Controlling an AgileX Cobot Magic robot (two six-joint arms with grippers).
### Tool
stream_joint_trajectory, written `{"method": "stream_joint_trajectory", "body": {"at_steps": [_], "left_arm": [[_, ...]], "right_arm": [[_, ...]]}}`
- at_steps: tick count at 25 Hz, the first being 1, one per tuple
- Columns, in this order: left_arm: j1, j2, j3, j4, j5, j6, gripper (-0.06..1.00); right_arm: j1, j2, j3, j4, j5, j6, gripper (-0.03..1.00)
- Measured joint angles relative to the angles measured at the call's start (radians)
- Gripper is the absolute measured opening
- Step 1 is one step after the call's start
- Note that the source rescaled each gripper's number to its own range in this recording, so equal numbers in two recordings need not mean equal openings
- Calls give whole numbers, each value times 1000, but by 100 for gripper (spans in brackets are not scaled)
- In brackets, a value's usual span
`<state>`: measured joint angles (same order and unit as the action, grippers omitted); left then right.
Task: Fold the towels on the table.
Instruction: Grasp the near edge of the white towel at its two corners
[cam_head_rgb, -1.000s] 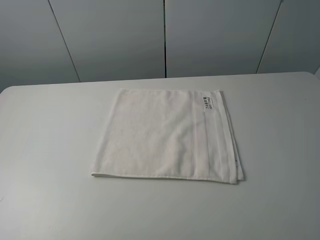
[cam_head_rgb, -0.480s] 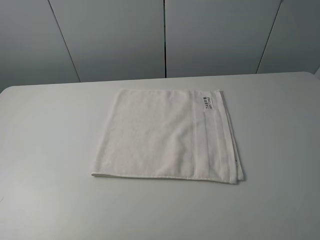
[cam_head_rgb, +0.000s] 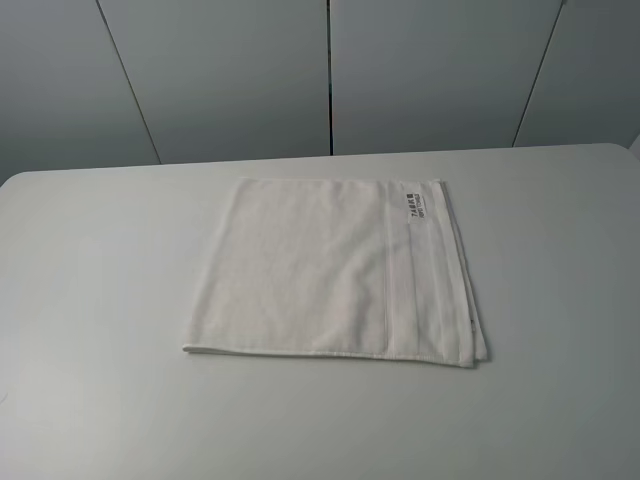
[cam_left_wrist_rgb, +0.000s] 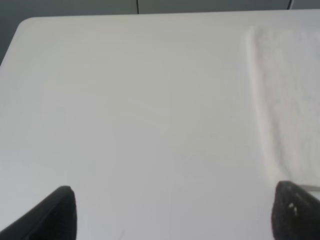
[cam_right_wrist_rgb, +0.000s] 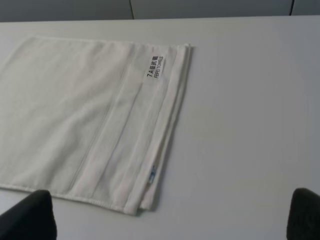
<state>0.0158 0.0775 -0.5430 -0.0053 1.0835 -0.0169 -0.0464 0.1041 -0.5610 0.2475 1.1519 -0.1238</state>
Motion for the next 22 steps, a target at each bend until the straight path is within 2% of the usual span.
{"method": "stream_joint_trajectory", "body": {"at_steps": [11, 13, 16, 20, 22], "left_arm": [[0, 402, -235, -14, -6, 180, 100], [0, 503, -265, -52, -25, 223, 100], [0, 659, -310, -157, -53, 313, 100], [0, 871, -380, -289, -60, 455, 100], [0, 964, -409, -329, -69, 536, 98]], "right_arm": [[0, 364, -170, -19, -49, -75, 100], [0, 454, -214, -19, -49, -90, 100], [0, 595, -282, 13, -49, -142, 100], [0, 782, -363, 114, -51, -241, 100], [0, 863, -382, 171, -51, -325, 100]]}}
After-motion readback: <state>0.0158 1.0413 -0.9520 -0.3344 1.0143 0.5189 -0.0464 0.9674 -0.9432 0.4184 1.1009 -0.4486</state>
